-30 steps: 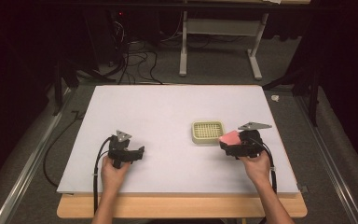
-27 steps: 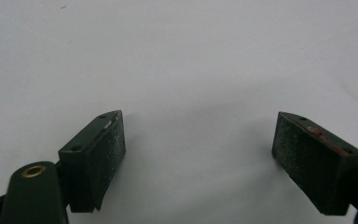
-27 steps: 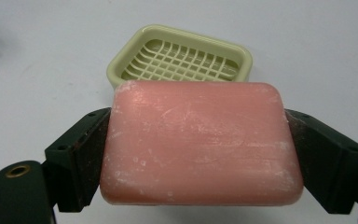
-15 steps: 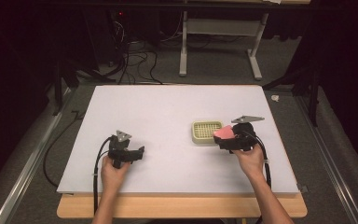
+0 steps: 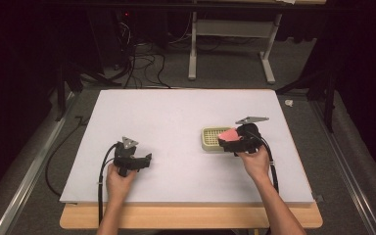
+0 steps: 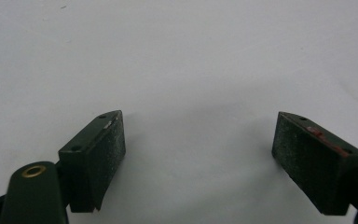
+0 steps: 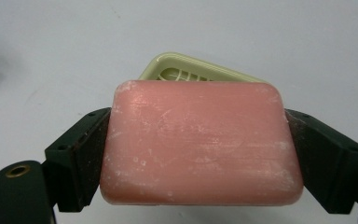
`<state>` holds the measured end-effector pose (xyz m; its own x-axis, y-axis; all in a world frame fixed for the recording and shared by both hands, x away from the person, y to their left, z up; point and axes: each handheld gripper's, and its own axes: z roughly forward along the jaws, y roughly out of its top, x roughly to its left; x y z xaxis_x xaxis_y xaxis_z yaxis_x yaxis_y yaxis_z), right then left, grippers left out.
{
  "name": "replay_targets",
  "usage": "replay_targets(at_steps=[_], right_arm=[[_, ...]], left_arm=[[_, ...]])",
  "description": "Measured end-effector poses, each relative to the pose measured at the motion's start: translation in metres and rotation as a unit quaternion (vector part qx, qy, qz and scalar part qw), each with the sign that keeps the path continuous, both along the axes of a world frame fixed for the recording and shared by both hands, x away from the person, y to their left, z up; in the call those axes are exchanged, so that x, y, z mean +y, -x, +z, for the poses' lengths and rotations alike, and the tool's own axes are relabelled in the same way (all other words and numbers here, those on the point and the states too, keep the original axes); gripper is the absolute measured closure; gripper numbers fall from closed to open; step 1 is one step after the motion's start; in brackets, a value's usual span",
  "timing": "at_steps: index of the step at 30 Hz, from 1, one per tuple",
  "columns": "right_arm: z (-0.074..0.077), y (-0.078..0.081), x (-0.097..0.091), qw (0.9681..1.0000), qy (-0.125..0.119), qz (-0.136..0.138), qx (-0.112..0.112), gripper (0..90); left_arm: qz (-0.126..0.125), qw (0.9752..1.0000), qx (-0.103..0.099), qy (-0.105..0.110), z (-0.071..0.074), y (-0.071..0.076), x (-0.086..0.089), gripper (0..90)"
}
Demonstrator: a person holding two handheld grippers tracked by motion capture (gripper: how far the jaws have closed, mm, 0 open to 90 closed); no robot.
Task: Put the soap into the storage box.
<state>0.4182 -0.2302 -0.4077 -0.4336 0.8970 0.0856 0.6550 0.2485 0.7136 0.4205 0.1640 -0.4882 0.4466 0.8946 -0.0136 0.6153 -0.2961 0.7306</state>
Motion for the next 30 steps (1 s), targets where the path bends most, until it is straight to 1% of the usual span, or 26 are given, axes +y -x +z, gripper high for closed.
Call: replay_targets(at_steps=[4, 8, 16, 17, 20, 21, 25, 26, 27, 30], right_arm=[[0.0, -0.004, 0.003, 1.0, 0.0, 0.0, 0.0, 13.7], [-0.003, -0.01, 0.008, 1.0, 0.002, -0.002, 0.009, 13.7], [-0.006, -0.018, 0.014, 0.9998, 0.008, -0.008, 0.015, 13.7], [-0.006, -0.021, 0.016, 0.9997, 0.01, -0.012, 0.018, 13.7], [-0.007, -0.025, 0.019, 0.9996, 0.013, -0.015, 0.02, 13.7], [-0.008, -0.028, 0.021, 0.9995, 0.015, -0.019, 0.021, 13.7], [-0.011, -0.032, 0.024, 0.9993, 0.018, -0.024, 0.023, 13.7], [-0.012, -0.033, 0.025, 0.9991, 0.02, -0.026, 0.026, 13.7], [-0.016, -0.036, 0.027, 0.9988, 0.023, -0.03, 0.033, 13.7], [-0.019, -0.039, 0.029, 0.9982, 0.027, -0.036, 0.039, 13.7]], left_arm=[[0.0, 1.0, -0.001, 0.0, 0.0, 0.0, 0.0, 17.7], [0.0, 1.0, 0.0, 0.0, 0.0, 0.0, 0.0, 17.7], [0.0, 1.0, -0.001, 0.001, 0.0, 0.0, 0.0, 17.7], [0.0, 1.0, 0.0, 0.0, 0.0, 0.0, 0.0, 17.7], [0.0, 1.0, 0.0, 0.0, 0.0, 0.0, 0.0, 17.7], [0.0, 1.0, 0.0, 0.0, 0.0, 0.0, 0.0, 17.7], [0.0, 1.0, 0.0, 0.0, 0.0, 0.0, 0.0, 17.7], [0.0, 1.0, 0.0, 0.0, 0.0, 0.0, 0.0, 17.7], [0.0, 1.0, 0.0, 0.0, 0.0, 0.0, 0.0, 17.7], [0.0, 1.0, 0.0, 0.0, 0.0, 0.0, 0.0, 17.7]])
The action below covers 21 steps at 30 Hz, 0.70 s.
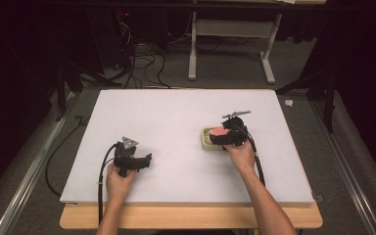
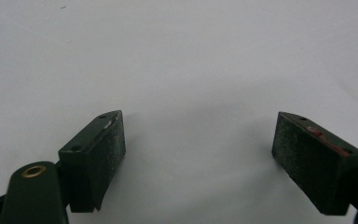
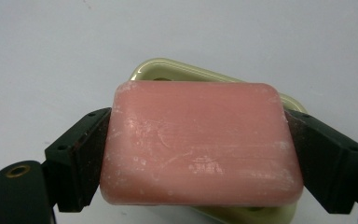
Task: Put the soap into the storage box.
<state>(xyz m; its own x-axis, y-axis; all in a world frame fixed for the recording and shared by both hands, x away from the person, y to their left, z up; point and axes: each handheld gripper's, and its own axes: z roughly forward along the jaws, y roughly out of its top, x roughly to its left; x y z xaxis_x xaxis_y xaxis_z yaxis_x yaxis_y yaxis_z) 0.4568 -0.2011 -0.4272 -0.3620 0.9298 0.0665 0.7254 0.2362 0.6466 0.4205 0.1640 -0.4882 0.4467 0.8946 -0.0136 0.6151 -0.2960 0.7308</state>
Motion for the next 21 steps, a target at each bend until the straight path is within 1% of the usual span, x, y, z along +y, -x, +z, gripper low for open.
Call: replay_targets(at_steps=[6, 7, 9, 10, 13, 16, 19, 20, 21], right_arm=[[-0.004, -0.004, 0.006, 1.0, -0.004, -0.006, 0.006, 13.6], [-0.006, -0.006, 0.008, 0.9999, -0.001, -0.007, 0.009, 13.6], [-0.007, -0.006, 0.008, 0.9999, 0.0, -0.008, 0.009, 13.6], [-0.009, -0.008, 0.01, 0.9998, -0.004, -0.01, 0.016, 13.6], [-0.01, -0.009, 0.01, 0.9997, -0.005, -0.014, 0.017, 13.6], [-0.011, -0.01, 0.011, 0.9995, 0.005, -0.025, 0.017, 13.5], [-0.011, -0.009, 0.011, 0.9996, 0.007, -0.025, 0.014, 13.5], [-0.01, -0.009, 0.011, 0.9996, 0.003, -0.026, 0.01, 13.7], [-0.006, -0.007, 0.01, 0.9997, -0.009, -0.022, 0.0, 14.8]], left_arm=[[0.0, 1.0, 0.0, 0.0, 0.0, 0.0, 0.0, 17.7], [0.0, 1.0, 0.0, 0.0, 0.0, 0.0, 0.0, 17.7], [0.0, 1.0, 0.0, 0.0, 0.0, 0.0, 0.0, 17.7], [0.0, 1.0, 0.0, 0.0, 0.0, 0.0, 0.0, 17.7], [0.0, 1.0, 0.0, 0.0, 0.0, 0.0, 0.0, 17.7], [0.0, 1.0, -0.001, 0.0, 0.0, 0.0, 0.0, 17.7], [0.0, 1.0, 0.0, 0.0, 0.0, 0.0, 0.0, 17.7], [0.0, 1.0, 0.0, 0.0, 0.0, 0.0, 0.0, 17.7], [0.0, 1.0, 0.0, 0.0, 0.0, 0.0, 0.0, 17.7]])
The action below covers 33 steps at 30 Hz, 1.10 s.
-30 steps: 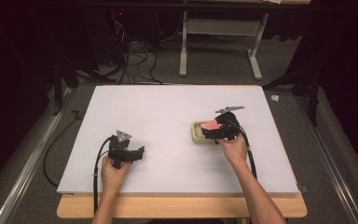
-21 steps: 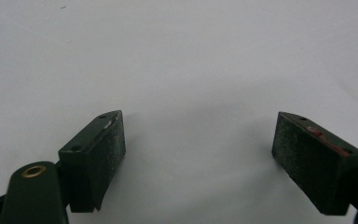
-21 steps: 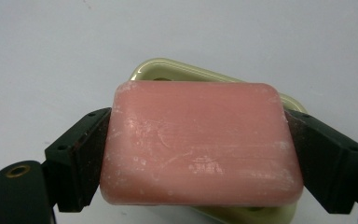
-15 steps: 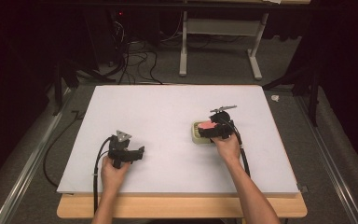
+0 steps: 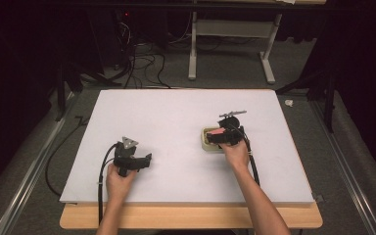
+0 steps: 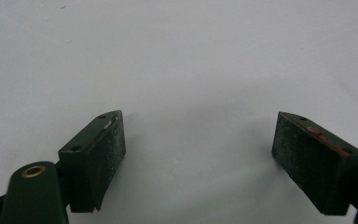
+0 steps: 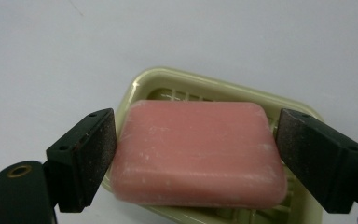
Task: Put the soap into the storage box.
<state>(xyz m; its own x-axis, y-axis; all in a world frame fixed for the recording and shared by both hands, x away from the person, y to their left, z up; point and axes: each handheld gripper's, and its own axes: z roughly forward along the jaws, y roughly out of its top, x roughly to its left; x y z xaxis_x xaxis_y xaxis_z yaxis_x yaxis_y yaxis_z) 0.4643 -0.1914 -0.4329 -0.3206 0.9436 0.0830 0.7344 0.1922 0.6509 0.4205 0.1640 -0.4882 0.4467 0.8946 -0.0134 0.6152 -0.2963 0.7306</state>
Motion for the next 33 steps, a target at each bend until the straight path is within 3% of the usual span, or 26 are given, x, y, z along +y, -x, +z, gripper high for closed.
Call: replay_targets(at_steps=[3, 13, 20, 33], right_arm=[[0.006, 0.002, 0.0, 0.9999, -0.005, 0.005, -0.012, 16.7], [0.008, 0.006, -0.002, 0.9997, 0.005, 0.01, -0.02, 17.5], [0.022, 0.016, -0.015, 0.9985, 0.0, 0.015, -0.053, 19.5], [0.027, 0.024, -0.022, 0.9979, -0.002, 0.018, -0.062, 20.4]], left_arm=[[0.0, 1.0, 0.0, 0.0, 0.0, 0.0, 0.0, 17.7], [0.0, 1.0, -0.001, 0.001, 0.0, 0.0, 0.0, 17.7], [0.0, 1.0, 0.0, 0.0, 0.0, 0.0, 0.0, 17.7], [0.0, 1.0, -0.001, 0.001, 0.0, 0.0, 0.0, 17.7]])
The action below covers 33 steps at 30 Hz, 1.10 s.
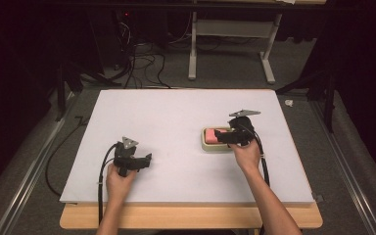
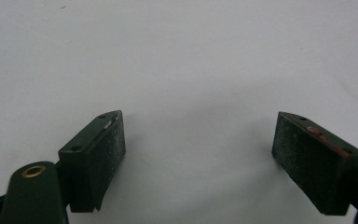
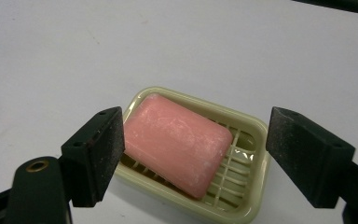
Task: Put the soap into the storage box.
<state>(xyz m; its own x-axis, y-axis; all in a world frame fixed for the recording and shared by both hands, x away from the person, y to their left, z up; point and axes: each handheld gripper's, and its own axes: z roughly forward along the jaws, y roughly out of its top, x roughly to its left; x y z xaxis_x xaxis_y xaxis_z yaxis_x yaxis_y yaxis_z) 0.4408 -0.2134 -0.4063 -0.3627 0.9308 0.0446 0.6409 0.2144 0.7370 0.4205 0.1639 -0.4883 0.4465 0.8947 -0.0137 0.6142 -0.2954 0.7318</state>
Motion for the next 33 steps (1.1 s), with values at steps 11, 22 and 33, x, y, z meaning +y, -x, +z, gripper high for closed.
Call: replay_targets(at_steps=[11, 22, 33], right_arm=[[0.004, 0.004, -0.007, 1.0, 0.002, 0.0, -0.006, 20.9], [0.007, 0.009, -0.016, 0.9999, 0.0, -0.005, -0.012, 21.0], [0.005, 0.017, -0.029, 0.9998, -0.005, -0.009, -0.017, 21.7]], left_arm=[[0.0, 1.0, 0.0, 0.0, 0.0, 0.0, 0.0, 17.7], [0.0, 1.0, 0.0, 0.0, 0.0, 0.0, 0.0, 17.7], [0.0, 1.0, 0.0, 0.0, 0.0, 0.0, 0.0, 17.7]])
